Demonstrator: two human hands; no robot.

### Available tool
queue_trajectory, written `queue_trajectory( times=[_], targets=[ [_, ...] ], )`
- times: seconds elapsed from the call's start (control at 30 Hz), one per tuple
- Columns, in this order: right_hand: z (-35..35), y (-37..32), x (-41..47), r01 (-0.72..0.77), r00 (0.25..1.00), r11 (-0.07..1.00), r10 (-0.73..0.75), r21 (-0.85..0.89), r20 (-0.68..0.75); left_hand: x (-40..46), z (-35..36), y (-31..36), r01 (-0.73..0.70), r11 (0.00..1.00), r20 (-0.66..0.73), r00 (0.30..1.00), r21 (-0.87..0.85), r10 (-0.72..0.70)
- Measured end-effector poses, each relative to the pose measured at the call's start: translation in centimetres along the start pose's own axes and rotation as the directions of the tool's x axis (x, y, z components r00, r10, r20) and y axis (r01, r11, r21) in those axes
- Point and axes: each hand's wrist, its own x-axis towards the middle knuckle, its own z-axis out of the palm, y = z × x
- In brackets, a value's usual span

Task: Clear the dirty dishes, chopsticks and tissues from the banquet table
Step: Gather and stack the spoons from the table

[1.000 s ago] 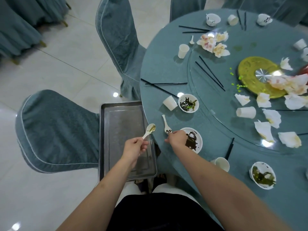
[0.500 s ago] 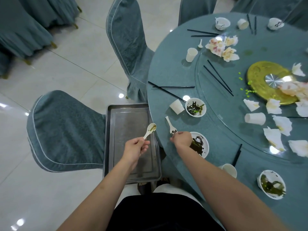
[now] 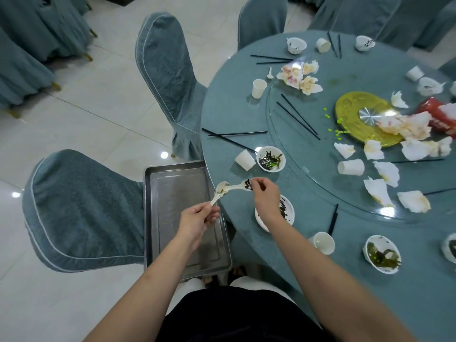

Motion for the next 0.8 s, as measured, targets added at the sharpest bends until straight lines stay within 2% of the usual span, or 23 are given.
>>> queue_trajectory(
  times=[0.23,0.47,0.6,0.8],
  targets=[
    [-1.5,-0.3,-0.4,0.122,0.990,0.992,-0.120,-0.018,0.071,-2.0,2.4,0.2,0.004,1.000,0.152,0.988,-0.013,-0.002],
    [-5.0,0.1,-1.8,0.061,0.983,0.990,-0.081,0.124,0.165,-4.5,4.8,-0.7,0.039,0.999,0.220,0.975,0.029,-0.044],
    [-6.5,0.9,-2.7,0.016,0.978,0.986,-0.050,0.164,0.202,-5.8,6.0,-1.9,0.080,0.997,0.256,0.964,-0.018,-0.073],
    [-7.6,1.9,-3.6,-0.017,0.971,0.977,-0.034,0.211,0.238,-7.5,6.7,-3.5,0.117,0.991,0.236,0.967,-0.059,-0.100]
  ],
)
